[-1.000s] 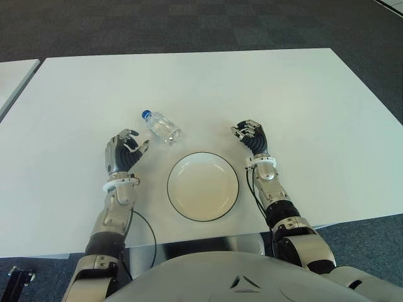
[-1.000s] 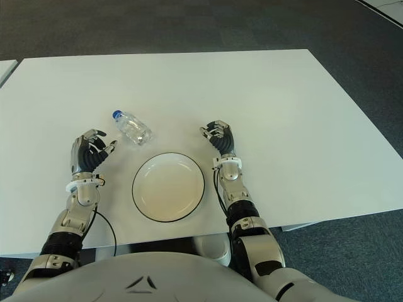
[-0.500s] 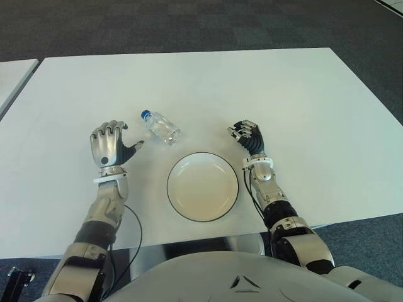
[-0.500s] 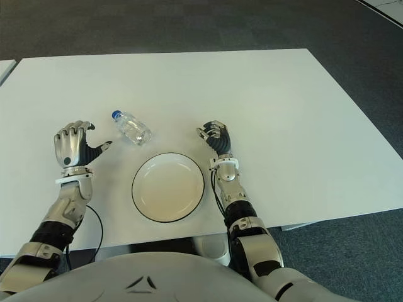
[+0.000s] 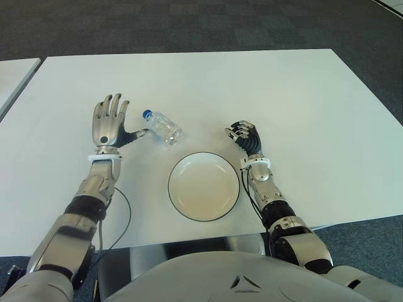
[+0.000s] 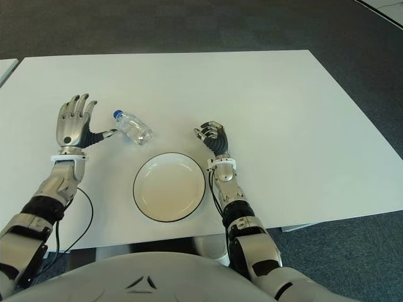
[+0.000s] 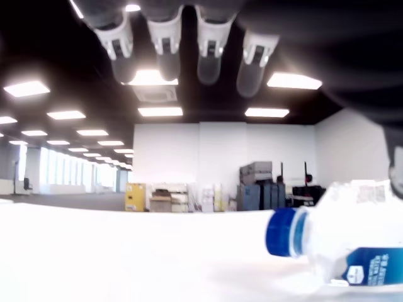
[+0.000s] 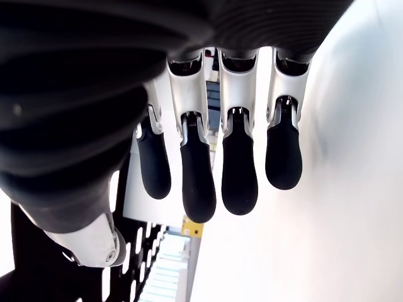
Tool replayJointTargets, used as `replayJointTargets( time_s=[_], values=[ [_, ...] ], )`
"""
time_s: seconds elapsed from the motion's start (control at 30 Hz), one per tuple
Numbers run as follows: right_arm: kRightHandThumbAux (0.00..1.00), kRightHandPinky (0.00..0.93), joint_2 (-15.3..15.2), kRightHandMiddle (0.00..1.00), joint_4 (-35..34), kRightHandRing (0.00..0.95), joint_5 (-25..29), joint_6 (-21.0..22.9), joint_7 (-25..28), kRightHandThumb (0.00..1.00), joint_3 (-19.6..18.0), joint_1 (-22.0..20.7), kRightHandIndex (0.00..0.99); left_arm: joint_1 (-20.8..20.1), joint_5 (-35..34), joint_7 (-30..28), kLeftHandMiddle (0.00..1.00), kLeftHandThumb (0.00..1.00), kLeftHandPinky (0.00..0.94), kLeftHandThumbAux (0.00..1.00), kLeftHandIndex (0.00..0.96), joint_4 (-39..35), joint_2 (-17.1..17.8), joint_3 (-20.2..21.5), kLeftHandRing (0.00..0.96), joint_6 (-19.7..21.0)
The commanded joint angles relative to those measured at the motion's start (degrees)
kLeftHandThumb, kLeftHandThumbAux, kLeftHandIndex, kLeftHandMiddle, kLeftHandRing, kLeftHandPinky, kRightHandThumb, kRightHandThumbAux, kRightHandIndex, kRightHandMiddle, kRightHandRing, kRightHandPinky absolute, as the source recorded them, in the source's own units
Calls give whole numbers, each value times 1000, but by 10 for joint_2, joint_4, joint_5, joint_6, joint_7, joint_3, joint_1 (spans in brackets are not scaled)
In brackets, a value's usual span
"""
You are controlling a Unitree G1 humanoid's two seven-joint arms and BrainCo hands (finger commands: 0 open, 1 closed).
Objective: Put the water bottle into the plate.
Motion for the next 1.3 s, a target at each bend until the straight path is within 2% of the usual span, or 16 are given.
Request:
replayJointTargets(
  time_s=[0.03,0.27,0.63,1.03,1.17,1.3],
  values=[
    [727,617,3,602,12,627,-2,9,3,709,0,-5,433,-33,-3,-31,1,595,1,260,2,39,5,-25,1,-3],
    [727,614,6,618,32,628,13,0,17,709,-9,-11,433,-63,-6,-38,0,567,0,188,0,79,22,-50,0,-26],
    [727,615,14,622,63,625,23,-22,16,710,-22,-23,432,-94,8,-64,0,561,0,165,0,122,38,-102,0,-34],
    [727,594,17,628,88,629,24,-26,14,709,-36,-36,431,-128,14,-100,0,603,0,197,0,180,15,-154,0,-14],
    [727,606,16,630,94,632,24,-31,15,709,-38,-40,431,-154,16,-120,0,613,0,206,0,213,1,-172,0,-10],
    [727,620,17,636,97,640,24,-33,17,710,-39,-43,432,-208,27,-168,0,622,0,214,0,274,-17,-202,0,-8]
  ],
)
